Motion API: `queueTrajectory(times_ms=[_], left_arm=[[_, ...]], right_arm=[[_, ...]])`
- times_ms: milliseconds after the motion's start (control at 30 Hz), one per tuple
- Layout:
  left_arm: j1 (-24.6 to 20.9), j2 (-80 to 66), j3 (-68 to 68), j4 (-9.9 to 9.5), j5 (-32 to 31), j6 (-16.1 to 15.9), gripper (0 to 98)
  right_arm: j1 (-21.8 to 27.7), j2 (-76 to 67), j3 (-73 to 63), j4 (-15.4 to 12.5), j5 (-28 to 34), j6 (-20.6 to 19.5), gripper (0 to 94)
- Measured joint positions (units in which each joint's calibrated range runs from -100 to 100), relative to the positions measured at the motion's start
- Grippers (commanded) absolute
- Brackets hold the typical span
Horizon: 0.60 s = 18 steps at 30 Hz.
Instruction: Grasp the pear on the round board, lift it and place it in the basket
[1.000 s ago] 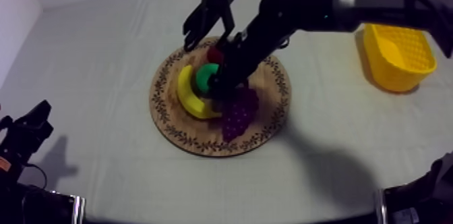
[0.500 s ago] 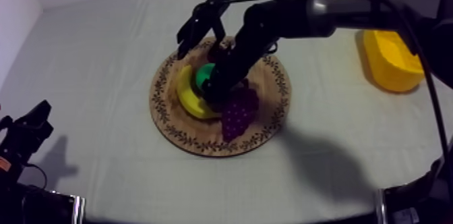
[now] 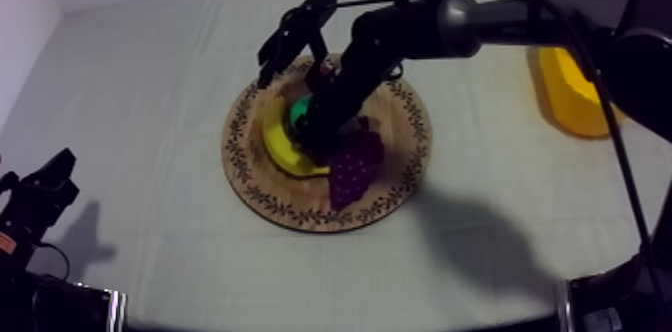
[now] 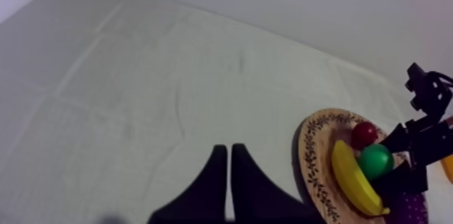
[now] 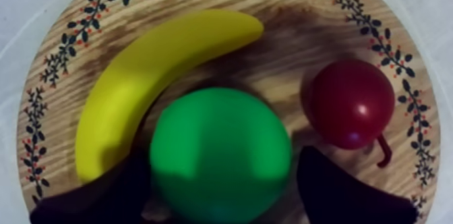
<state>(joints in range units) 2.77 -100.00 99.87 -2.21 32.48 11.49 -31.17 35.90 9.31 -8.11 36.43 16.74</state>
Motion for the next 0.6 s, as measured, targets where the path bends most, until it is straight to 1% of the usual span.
queueTrajectory(times_ms=[100, 200, 467, 600], left_arm=[[0.00, 0.00, 0.00, 0.00, 0.00, 0.00, 0.1], [0.00, 0.00, 0.00, 0.00, 0.00, 0.00, 0.1], [0.00, 0.00, 0.00, 0.00, 0.00, 0.00, 0.1], [0.00, 0.00, 0.00, 0.00, 0.00, 0.00, 0.1]], right_arm=[[0.08, 0.33, -0.08, 0.00, -0.17, 0.16, 49.4], [0.07, 0.63, -0.01, 0.00, -0.73, 0.43, 46.3], [0.17, 0.64, 0.54, 0.18, -1.71, 0.16, 44.2], [0.34, -0.80, 1.58, 1.12, -1.37, -0.45, 43.5]])
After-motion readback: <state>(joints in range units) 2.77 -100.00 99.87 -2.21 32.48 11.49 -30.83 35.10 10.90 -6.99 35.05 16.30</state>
